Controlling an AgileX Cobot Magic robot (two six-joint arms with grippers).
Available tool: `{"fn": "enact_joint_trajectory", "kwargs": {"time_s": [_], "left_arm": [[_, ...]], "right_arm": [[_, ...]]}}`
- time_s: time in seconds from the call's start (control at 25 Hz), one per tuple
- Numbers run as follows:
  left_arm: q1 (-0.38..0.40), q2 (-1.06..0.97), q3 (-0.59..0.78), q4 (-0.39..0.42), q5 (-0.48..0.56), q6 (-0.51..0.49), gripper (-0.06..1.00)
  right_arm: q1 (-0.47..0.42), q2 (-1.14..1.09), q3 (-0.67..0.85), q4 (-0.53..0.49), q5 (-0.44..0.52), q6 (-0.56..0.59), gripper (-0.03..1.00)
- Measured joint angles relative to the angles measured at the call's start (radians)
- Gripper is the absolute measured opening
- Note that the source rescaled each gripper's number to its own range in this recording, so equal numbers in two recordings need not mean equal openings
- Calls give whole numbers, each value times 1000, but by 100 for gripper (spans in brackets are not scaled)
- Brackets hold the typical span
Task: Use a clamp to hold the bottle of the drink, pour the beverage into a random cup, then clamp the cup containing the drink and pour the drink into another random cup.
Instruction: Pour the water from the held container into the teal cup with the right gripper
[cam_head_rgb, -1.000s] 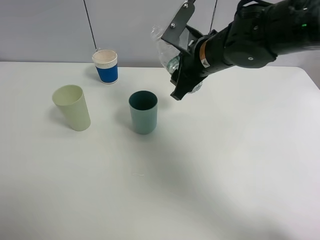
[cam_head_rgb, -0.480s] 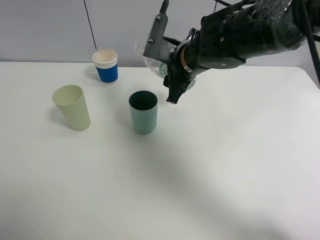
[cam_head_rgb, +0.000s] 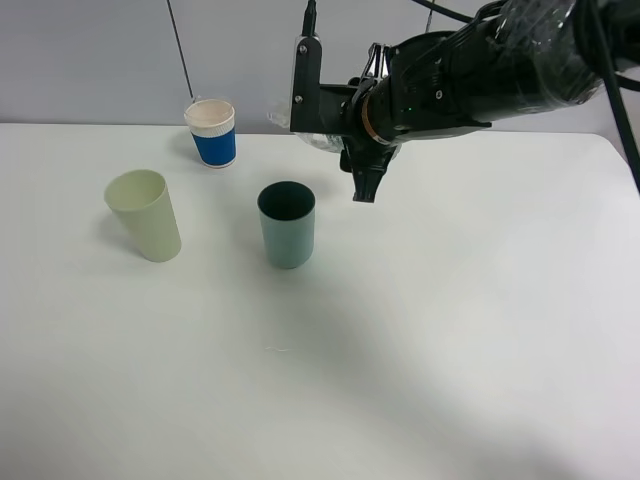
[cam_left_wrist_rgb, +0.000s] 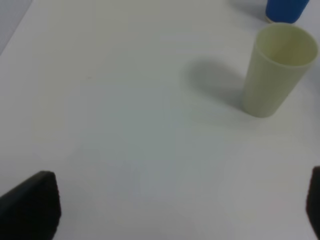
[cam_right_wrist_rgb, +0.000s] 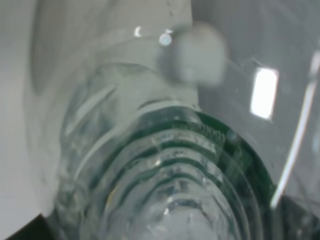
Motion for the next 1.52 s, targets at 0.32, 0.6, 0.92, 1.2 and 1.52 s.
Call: {"fn": "enact_joint_trajectory", "kwargs": {"time_s": [0.32,0.6,0.92,1.2,1.52], "left_arm": [[0,0,0,0,0,0,100],[0,0,0,0,0,0,100],[0,0,0,0,0,0,100],[0,0,0,0,0,0,100],[0,0,0,-1,0,0,100]], "right_arm": [[0,0,0,-33,-1,-85,2],[0,0,0,-35,-1,-178,2],[0,0,0,-35,-1,-271,2],[0,0,0,-55,18,-316,2],[0,0,0,-109,65,-321,2]]}}
